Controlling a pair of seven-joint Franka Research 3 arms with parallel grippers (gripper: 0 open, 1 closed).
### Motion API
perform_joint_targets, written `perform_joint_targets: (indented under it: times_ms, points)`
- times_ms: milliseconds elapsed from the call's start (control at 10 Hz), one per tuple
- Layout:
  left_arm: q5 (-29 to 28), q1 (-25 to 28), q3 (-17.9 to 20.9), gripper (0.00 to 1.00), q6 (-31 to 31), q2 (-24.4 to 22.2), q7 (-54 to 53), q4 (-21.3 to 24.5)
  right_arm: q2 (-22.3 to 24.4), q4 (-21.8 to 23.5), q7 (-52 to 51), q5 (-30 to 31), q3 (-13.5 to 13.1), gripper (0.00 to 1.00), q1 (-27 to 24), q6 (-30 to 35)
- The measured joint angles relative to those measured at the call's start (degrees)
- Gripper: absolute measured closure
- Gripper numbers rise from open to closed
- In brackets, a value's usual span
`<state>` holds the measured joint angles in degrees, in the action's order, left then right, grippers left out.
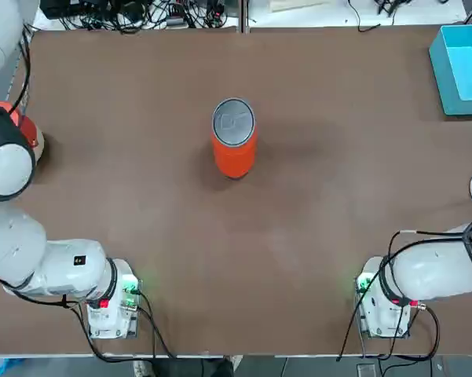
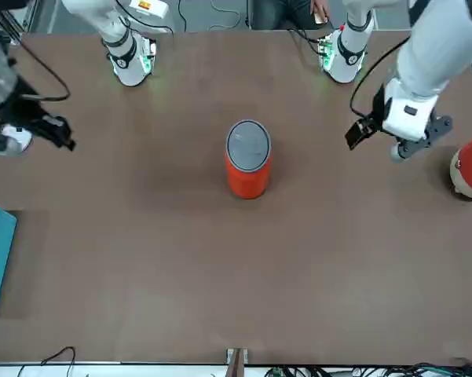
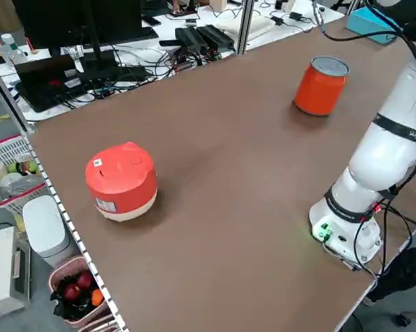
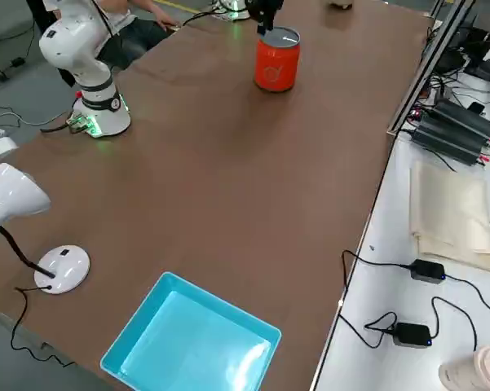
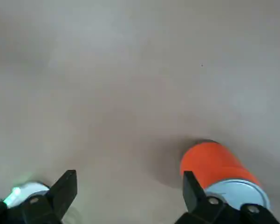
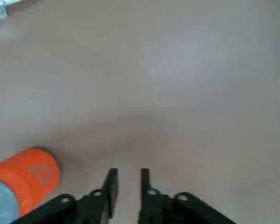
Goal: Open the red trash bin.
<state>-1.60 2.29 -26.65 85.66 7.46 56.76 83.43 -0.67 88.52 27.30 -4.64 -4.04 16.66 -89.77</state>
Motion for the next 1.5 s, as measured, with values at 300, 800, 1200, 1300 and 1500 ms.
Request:
perform_joint_targets:
  times_ms: [300, 800, 1200, 1300, 1500]
  points:
    - [-0.1, -6.5, -1.4, 0.01, 7.0, 3.0, 27.4, 2.8, -0.9, 3.5, 11.5, 0.0, 0.3, 0.97, 11.4, -4.6]
    - [2.0, -10.2, -4.9, 0.48, 13.0, 2.9, 53.0, 11.2, -6.3, 10.6, 28.5, -0.3, 0.4, 0.99, 27.6, -19.0]
    - [3.2, -10.3, -7.4, 0.92, 31.3, -2.7, 62.9, 26.6, -12.8, 11.1, 36.2, -0.5, 0.4, 0.99, 36.2, -27.4]
    - [3.2, -10.2, -7.4, 0.97, 34.1, -3.1, 63.2, 28.7, -13.5, 11.1, 36.6, -0.5, 0.4, 0.99, 36.9, -27.8]
    - [3.2, -9.8, -7.3, 0.99, 37.7, -2.9, 63.2, 30.8, -14.1, 11.1, 36.6, -0.6, 0.2, 0.99, 37.0, -29.0]
